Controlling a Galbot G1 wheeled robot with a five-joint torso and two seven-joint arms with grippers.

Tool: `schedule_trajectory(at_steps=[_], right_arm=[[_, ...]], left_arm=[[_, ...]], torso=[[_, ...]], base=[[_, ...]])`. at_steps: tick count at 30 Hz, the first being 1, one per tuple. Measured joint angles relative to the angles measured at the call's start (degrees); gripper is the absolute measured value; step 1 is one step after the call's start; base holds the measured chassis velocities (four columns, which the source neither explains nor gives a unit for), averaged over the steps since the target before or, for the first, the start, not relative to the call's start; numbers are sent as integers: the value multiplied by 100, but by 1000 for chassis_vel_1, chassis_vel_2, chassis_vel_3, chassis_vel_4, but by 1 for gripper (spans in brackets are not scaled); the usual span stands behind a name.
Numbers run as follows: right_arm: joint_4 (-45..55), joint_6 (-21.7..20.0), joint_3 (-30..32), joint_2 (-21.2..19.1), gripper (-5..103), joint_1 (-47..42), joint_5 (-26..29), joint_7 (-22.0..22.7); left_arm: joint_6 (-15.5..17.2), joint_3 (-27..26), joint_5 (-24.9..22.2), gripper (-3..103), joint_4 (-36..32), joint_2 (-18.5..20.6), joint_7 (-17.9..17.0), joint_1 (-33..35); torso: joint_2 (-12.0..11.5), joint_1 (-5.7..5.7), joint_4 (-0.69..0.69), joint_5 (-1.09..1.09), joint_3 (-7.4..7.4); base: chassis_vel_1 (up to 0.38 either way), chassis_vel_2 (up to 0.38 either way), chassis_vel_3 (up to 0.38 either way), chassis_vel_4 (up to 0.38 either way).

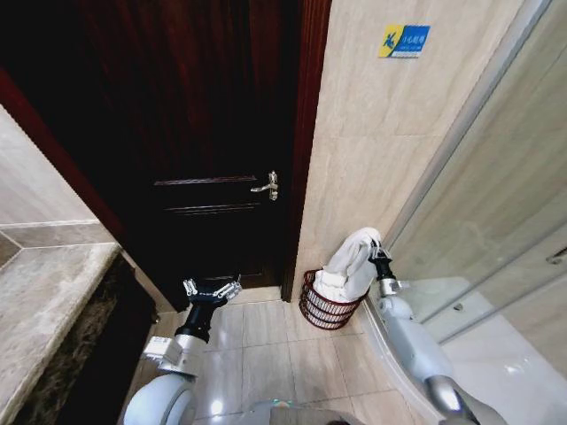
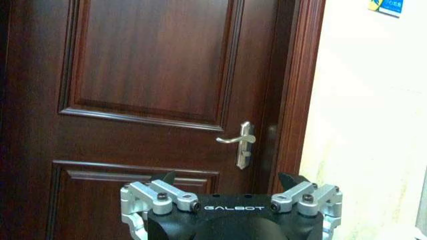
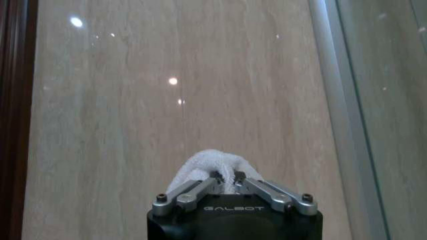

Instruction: Discard the used towel into the hamper.

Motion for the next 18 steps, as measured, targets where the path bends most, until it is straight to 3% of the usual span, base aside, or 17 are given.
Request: schedule_trajectory(at_steps=[18], right_arm=[[-221,-320,-96,231,3,-171,192,95]], left_arm=[[0,0,0,100,0,0,0,0]], torso=[[0,0,0,-1,0]], base=[[0,0,0,0]])
